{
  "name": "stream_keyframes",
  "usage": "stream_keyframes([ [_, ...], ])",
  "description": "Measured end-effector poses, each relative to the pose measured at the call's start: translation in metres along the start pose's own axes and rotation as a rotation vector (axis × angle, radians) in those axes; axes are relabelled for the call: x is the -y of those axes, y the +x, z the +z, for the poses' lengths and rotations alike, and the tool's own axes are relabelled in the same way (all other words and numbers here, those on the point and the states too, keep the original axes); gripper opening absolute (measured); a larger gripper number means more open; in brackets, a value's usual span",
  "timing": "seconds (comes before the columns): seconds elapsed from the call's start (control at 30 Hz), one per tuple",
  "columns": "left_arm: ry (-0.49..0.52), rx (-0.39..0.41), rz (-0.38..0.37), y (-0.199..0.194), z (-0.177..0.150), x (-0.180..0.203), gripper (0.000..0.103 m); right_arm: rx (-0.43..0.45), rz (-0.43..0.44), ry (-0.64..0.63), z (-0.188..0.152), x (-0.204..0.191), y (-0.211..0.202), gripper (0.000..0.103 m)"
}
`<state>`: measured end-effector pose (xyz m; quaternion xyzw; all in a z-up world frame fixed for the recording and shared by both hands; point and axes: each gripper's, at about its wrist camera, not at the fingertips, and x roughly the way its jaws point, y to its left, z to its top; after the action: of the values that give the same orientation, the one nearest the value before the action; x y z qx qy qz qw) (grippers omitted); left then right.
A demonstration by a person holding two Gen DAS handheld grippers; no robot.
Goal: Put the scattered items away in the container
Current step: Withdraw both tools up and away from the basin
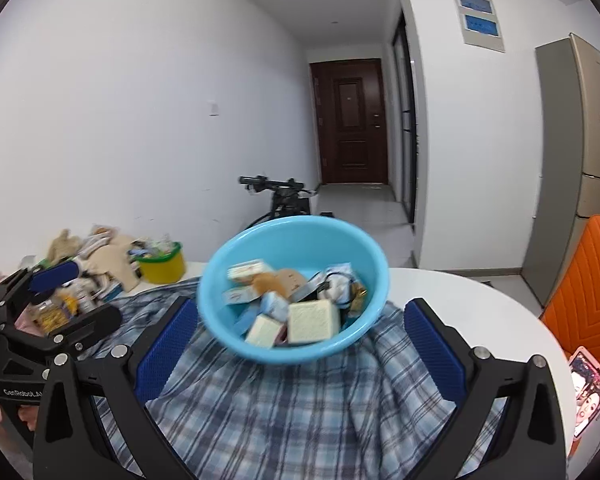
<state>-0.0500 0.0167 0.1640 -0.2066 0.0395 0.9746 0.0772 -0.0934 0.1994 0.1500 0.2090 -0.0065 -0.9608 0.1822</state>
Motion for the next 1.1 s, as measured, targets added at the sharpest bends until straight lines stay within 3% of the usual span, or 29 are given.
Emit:
stream_keyframes([
  [0.2,-0.027,-0.001,-0.037,-0.02,-0.019,0.0,0.103,0.014,0.012,-0.03,-0.018,-0.017,-0.023,0.103],
  [0.3,-0.021,0.008,-0.014,-0.022,-0.029,0.0,0.103,0.001,0.019,-0.018,-0.029,-0.02,-0.026,0.103],
  [0.77,-0.031,-0.134,-0.043,-0.018,-0.09,0.005,0.103,-0.154,0.026,0.015,-0.094,-0.028,-0.022,0.103],
  [1.1,-0.053,-0.272,-0.062,0.011,-0.148,0.011,0.103,-0.258,-0.03,0.022,-0.152,-0.024,-0.016,0.103],
])
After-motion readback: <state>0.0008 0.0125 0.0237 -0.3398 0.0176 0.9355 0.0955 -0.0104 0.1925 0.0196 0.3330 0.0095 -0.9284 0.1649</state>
